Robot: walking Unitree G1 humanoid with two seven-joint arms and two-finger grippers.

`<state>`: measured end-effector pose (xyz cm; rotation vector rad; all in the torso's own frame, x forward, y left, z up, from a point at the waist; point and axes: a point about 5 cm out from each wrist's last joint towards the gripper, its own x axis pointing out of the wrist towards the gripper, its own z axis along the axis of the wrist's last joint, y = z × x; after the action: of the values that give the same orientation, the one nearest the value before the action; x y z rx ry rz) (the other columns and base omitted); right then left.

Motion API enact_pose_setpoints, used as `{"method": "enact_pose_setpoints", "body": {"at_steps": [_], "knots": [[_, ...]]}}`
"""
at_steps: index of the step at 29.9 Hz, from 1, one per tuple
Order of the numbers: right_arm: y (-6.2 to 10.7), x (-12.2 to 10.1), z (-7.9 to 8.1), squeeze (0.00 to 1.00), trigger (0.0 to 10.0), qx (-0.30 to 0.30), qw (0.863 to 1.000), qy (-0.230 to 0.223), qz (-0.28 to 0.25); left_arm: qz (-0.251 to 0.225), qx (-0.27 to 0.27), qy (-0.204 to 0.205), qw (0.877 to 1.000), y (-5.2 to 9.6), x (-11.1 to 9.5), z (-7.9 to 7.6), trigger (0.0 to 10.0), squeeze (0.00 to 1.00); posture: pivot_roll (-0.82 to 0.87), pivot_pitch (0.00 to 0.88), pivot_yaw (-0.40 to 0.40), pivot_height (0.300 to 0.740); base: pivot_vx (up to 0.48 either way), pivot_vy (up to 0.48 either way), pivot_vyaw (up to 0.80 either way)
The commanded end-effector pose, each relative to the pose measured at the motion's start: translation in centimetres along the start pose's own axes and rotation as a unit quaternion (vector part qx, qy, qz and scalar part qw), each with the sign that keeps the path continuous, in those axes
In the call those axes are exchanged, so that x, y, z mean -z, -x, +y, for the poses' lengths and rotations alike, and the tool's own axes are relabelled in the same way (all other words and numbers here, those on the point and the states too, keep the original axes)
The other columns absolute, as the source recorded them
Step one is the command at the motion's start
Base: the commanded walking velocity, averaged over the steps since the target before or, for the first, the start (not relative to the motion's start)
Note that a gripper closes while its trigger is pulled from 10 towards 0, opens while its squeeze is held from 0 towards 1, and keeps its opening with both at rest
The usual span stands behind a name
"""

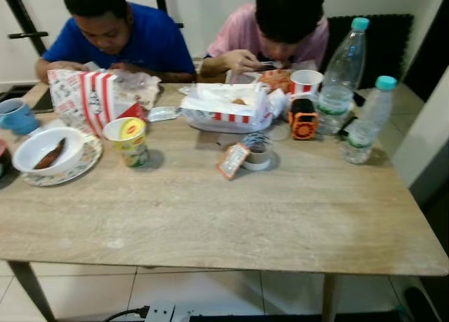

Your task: Restocking fridge

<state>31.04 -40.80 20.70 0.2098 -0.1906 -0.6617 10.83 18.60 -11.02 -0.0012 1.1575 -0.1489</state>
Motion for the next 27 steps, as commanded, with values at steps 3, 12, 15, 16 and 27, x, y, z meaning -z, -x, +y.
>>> {"method": "enact_pose_setpoints", "body": {"at_steps": [3,12,15,16,27], "knots": [[-0.4,-0.4,5.7,0.00,10.0,-0.118,0.991,-0.062,-0.001,0.033,0.000,0.001,0.999,0.4,1.9,0.1,10.0,0.00,0.01,0.011,-0.001,0.740,0.000,0.000,0.00],[-0.5,-4.3,13.5,0.00,10.0,-0.257,0.956,-0.131,-0.046,0.036,0.001,0.010,0.999,0.5,2.5,0.0,10.0,0.00,0.03,0.024,-0.002,0.740,0.000,0.000,0.00],[-0.2,-4.7,15.2,0.00,10.0,-0.292,0.946,-0.134,-0.047,0.038,0.001,0.009,0.999,0.5,2.7,0.0,10.0,0.00,0.03,0.024,-0.002,0.740,0.000,0.000,0.00],[-0.2,-4.7,15.2,0.00,10.0,-0.292,0.946,-0.134,-0.047,0.038,0.001,0.009,0.999,0.5,2.7,0.0,10.0,0.00,0.03,0.024,-0.002,0.740,0.000,0.000,0.00],[0.0,-3.2,16.5,0.00,10.0,-0.290,0.955,0.066,0.014,0.036,0.002,0.005,0.999,0.5,2.6,0.1,10.0,0.00,0.02,0.022,0.005,0.740,0.000,0.000,0.00]]}}
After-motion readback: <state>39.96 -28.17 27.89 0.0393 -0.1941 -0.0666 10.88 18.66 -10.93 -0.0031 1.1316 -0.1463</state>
